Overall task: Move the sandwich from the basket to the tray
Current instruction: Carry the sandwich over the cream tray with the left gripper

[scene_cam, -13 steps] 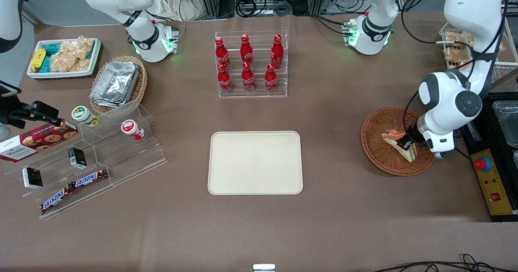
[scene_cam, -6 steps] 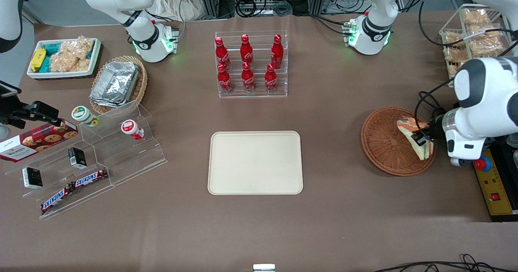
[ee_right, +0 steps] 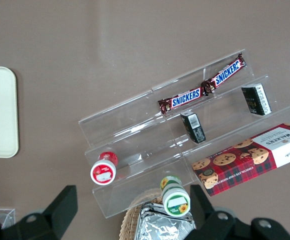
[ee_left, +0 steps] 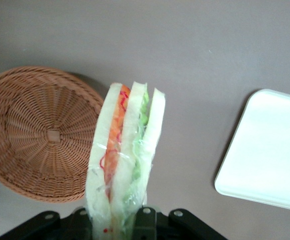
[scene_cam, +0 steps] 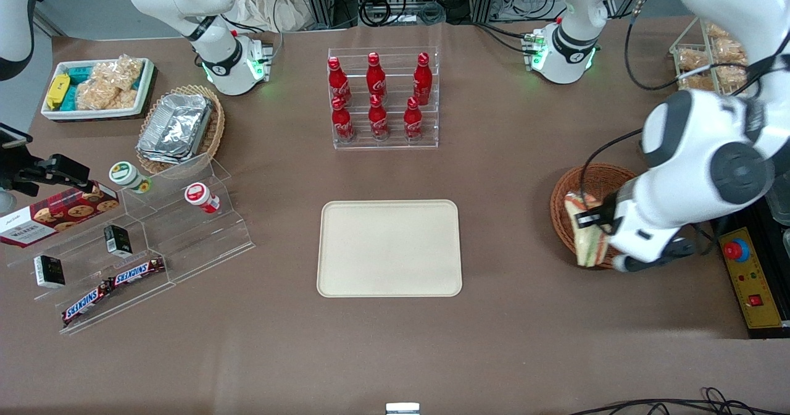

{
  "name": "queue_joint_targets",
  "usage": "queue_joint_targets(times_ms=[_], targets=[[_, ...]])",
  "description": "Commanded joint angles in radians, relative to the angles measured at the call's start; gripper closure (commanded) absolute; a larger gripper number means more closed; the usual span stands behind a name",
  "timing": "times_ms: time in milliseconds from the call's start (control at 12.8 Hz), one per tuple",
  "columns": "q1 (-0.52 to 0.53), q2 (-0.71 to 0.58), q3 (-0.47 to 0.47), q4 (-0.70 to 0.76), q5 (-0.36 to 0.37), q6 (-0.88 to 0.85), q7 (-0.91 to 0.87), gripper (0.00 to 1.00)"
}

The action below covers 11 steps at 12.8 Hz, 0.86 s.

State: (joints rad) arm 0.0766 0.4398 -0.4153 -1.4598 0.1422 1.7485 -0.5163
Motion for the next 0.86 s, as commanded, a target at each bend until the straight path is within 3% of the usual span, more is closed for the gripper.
queue_joint_targets(times_ms=[0,471,784], targets=[[-0.137,0.182,-0.022,0.169,0.111,-0.017,-0.036,1.00],[-0.291,0.413,-0.019,0.226,0.114,0.331,-0.187,1.00],[-0.339,0.461,-0.019,0.210,0.120,0.362,-0.292,1.00]])
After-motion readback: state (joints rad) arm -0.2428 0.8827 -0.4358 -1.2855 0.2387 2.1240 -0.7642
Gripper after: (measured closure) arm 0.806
